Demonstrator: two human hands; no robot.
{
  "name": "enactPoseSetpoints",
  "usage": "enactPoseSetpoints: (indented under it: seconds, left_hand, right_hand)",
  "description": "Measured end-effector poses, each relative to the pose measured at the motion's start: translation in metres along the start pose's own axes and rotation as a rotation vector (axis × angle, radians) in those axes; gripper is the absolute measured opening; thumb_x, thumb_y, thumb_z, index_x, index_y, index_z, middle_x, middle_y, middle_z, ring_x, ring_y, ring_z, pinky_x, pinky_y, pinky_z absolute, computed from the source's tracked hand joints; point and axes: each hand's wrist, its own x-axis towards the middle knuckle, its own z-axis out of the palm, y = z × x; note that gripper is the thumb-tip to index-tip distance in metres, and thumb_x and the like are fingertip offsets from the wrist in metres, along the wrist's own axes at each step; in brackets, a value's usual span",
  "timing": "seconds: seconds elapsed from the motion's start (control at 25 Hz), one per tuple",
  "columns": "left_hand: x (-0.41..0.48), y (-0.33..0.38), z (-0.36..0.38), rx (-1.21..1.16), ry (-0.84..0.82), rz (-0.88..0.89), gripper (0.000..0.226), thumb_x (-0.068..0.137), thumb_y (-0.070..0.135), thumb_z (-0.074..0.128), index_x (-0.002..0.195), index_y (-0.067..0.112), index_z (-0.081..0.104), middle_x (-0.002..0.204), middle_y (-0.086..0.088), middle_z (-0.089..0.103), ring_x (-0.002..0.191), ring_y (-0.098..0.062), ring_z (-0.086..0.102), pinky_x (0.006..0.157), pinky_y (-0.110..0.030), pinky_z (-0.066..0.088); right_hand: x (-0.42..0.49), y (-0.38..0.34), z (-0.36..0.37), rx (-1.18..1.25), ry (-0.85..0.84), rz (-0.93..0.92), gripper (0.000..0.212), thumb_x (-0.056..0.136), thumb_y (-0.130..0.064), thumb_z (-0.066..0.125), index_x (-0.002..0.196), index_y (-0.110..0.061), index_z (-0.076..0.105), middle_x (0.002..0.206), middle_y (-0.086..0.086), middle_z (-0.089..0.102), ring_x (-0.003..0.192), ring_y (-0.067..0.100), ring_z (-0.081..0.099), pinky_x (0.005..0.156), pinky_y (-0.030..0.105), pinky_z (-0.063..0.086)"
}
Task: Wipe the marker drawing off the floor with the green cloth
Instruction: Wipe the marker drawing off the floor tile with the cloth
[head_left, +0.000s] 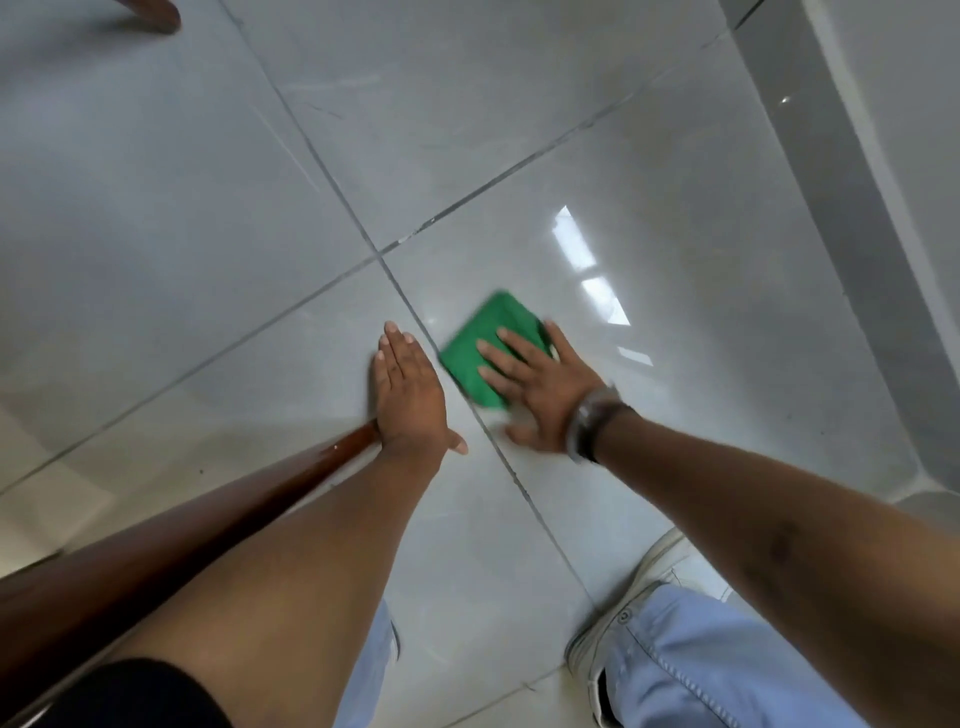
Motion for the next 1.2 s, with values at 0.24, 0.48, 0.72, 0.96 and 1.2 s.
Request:
enactPoseSetpoints:
  seconds: [0.24, 0.48, 0.72, 0.96, 1.2]
  left_hand:
    - [0.003, 0.001, 0.002, 0.02, 0.002, 0.001, 0.163, 0.039, 0.08, 0.073, 0.144, -0.016, -0.006, 0.155, -0.037, -0.004, 0.147, -0.043, 0.0, 0.121, -0.047, 0.003]
    - [0.005, 0.001, 0.007, 0.006, 0.029, 0.011, 0.163, 0.039, 0.083, 0.07, 0.145, -0.014, -0.006, 0.155, -0.036, -0.005, 0.147, -0.043, -0.001, 0.121, -0.047, 0.002]
    - [0.003, -0.001, 0.0, -0.009, -0.009, 0.025, 0.164, 0.037, 0.081, 0.072, 0.145, -0.015, -0.003, 0.155, -0.038, -0.004, 0.147, -0.044, -0.001, 0.121, -0.048, 0.002]
    - [0.003, -0.008, 0.006, -0.021, 0.013, 0.061, 0.16, 0.038, 0.082, 0.07, 0.146, -0.014, 0.0, 0.155, -0.036, -0.001, 0.147, -0.043, 0.005, 0.121, -0.047, 0.004]
    - [-0.001, -0.01, -0.013, 0.075, -0.065, 0.086, 0.142, 0.059, 0.073, 0.071, 0.145, -0.017, 0.003, 0.154, -0.039, 0.003, 0.147, -0.043, 0.005, 0.121, -0.045, 0.004]
  right_hand:
    - [-0.068, 0.026, 0.021, -0.055, -0.113, -0.199, 0.069, 0.089, -0.062, 0.038, 0.147, -0.024, 0.033, 0.16, 0.001, 0.023, 0.146, 0.027, 0.019, 0.112, 0.061, -0.005]
    - [0.089, 0.045, -0.054, 0.132, 0.075, 0.274, 0.077, 0.085, -0.073, 0.016, 0.15, -0.032, 0.019, 0.162, -0.004, 0.007, 0.148, 0.028, 0.002, 0.111, 0.064, -0.01]
    - [-0.079, -0.057, 0.037, 0.253, -0.121, 0.238, 0.082, 0.083, -0.075, 0.015, 0.15, -0.028, 0.02, 0.162, -0.002, 0.003, 0.146, 0.026, -0.012, 0.107, 0.063, -0.021]
    - [-0.035, -0.021, 0.037, 0.118, 0.015, 0.167, 0.068, 0.09, -0.062, 0.022, 0.151, -0.03, 0.016, 0.162, 0.0, 0.013, 0.148, 0.032, 0.002, 0.106, 0.073, -0.005]
    - [-0.002, 0.043, 0.025, 0.498, 0.213, 0.977, 0.07, 0.09, -0.064, 0.015, 0.151, -0.029, 0.012, 0.163, -0.001, 0.006, 0.148, 0.028, 0.004, 0.106, 0.076, 0.007]
